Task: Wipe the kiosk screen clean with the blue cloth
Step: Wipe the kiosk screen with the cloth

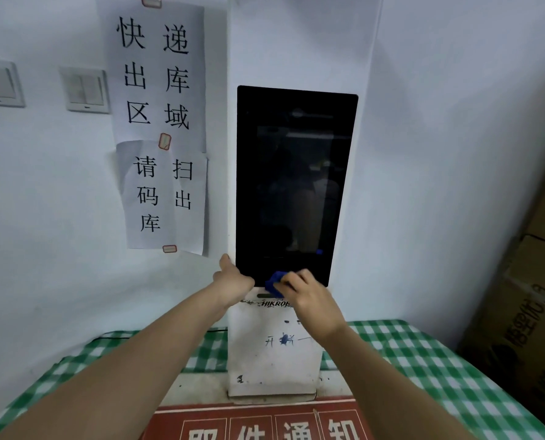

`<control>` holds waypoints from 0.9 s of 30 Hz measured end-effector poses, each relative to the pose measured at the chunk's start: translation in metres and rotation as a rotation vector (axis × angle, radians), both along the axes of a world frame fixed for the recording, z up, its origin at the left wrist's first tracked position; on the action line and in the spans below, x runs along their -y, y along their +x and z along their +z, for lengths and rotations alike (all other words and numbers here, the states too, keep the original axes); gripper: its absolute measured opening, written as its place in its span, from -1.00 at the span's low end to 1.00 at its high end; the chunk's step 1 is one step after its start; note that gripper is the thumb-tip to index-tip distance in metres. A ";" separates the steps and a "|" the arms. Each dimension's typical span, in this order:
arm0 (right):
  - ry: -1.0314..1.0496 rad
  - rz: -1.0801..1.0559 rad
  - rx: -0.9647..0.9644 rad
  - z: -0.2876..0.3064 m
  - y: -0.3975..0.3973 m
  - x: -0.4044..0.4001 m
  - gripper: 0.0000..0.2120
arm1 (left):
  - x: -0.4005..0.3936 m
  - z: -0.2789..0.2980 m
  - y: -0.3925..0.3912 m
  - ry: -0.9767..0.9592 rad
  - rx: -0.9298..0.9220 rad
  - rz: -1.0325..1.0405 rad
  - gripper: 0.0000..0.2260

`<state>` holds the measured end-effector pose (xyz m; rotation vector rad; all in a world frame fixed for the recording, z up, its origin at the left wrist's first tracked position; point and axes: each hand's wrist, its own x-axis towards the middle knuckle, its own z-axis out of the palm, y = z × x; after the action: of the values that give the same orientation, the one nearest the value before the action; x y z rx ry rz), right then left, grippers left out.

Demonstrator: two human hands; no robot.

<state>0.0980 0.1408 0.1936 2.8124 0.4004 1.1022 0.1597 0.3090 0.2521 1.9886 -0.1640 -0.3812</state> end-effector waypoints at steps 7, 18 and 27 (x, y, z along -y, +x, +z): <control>0.045 -0.006 0.092 0.034 -0.005 0.008 -0.54 | 0.009 0.009 -0.012 -0.019 0.036 0.091 -0.25; 0.010 -0.042 -0.006 -0.004 -0.014 0.027 -0.48 | 0.016 0.011 -0.018 -0.061 0.048 0.108 -0.23; 0.190 -0.150 0.255 0.060 -0.017 0.036 -0.53 | 0.016 0.010 -0.020 -0.075 0.052 0.104 -0.26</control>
<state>0.0814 0.1046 0.2533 2.7478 0.0640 1.5096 0.1395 0.2930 0.2619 1.9247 -0.1056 -0.2523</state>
